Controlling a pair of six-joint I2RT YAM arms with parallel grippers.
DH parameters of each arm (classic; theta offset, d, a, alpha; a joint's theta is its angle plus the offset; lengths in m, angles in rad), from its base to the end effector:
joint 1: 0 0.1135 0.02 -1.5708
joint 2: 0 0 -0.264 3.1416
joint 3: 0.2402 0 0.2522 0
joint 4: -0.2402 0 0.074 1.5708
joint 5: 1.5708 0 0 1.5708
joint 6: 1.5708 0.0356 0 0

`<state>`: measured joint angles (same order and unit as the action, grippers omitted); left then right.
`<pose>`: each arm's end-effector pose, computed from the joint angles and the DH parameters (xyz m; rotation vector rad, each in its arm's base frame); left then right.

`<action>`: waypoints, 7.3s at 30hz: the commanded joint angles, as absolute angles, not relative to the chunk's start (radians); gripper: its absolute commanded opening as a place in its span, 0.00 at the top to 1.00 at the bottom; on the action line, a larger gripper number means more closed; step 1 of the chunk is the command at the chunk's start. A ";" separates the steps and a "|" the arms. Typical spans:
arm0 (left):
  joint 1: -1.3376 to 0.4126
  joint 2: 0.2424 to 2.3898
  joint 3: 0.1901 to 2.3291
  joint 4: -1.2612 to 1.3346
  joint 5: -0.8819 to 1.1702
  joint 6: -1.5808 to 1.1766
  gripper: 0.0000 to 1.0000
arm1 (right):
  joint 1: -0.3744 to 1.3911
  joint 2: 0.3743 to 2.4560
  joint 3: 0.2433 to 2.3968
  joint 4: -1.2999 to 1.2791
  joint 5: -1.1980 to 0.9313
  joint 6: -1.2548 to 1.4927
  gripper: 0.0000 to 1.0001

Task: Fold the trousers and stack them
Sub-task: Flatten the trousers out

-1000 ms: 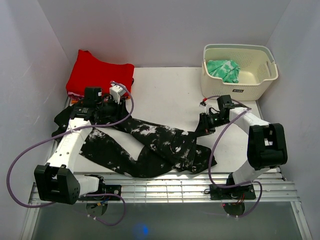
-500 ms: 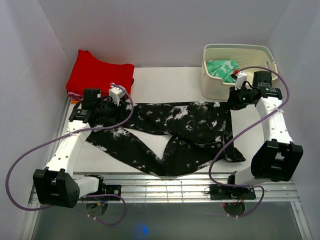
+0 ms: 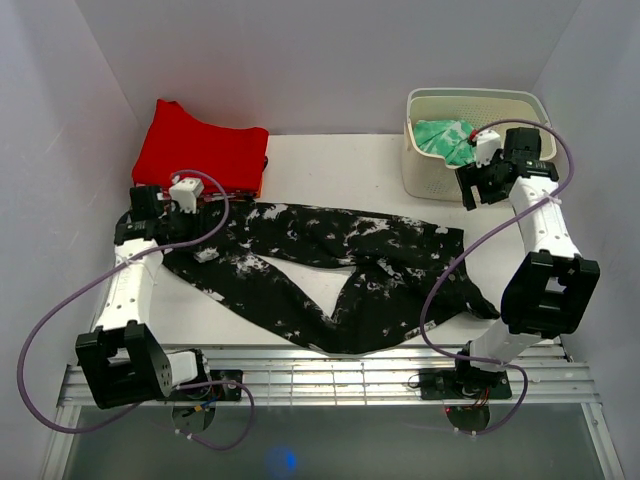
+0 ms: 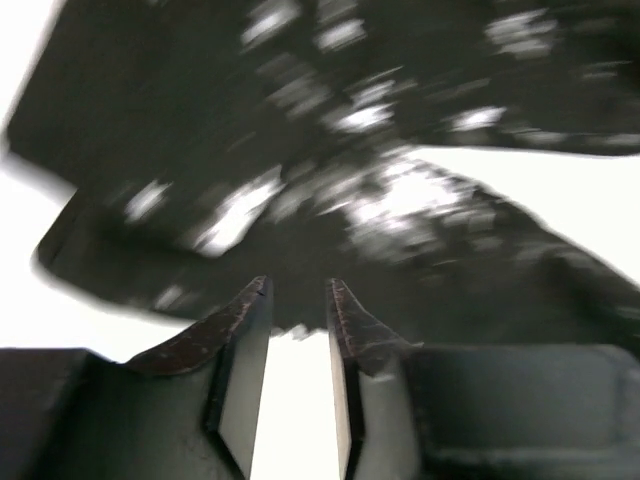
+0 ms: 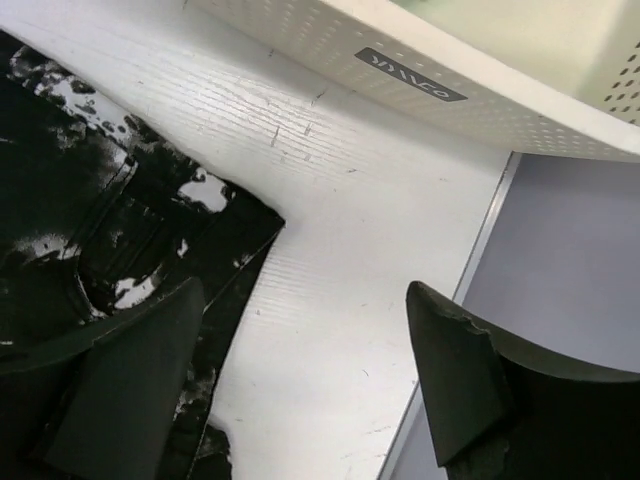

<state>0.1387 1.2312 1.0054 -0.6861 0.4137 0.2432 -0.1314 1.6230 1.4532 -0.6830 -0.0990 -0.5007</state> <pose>0.2491 0.0203 0.2818 0.2975 2.3891 -0.3389 0.3547 -0.0433 0.3125 -0.4895 2.3751 -0.1686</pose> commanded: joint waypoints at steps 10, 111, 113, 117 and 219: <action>0.468 1.468 0.979 -0.692 0.342 0.448 0.56 | -0.227 1.519 1.272 -1.048 -0.235 -0.591 0.06; 0.689 1.712 1.224 -0.770 0.158 0.712 1.00 | -0.468 1.845 1.308 -0.644 -0.373 -0.419 0.92; 0.690 1.709 1.200 -0.779 0.158 0.721 1.00 | -0.468 1.845 1.315 -0.660 -0.345 -0.449 0.92; 0.690 1.691 1.157 -0.827 0.196 0.739 0.81 | -0.468 1.856 1.345 -0.709 -0.313 -0.502 0.90; 0.449 1.729 1.354 -0.672 -0.002 0.511 1.00 | -0.298 1.836 1.141 -0.744 -0.005 -0.741 0.32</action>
<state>0.3588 1.7504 1.3025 -0.6064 -0.0460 0.4976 -0.2638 1.8210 1.1931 -0.7406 -0.0845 -0.6956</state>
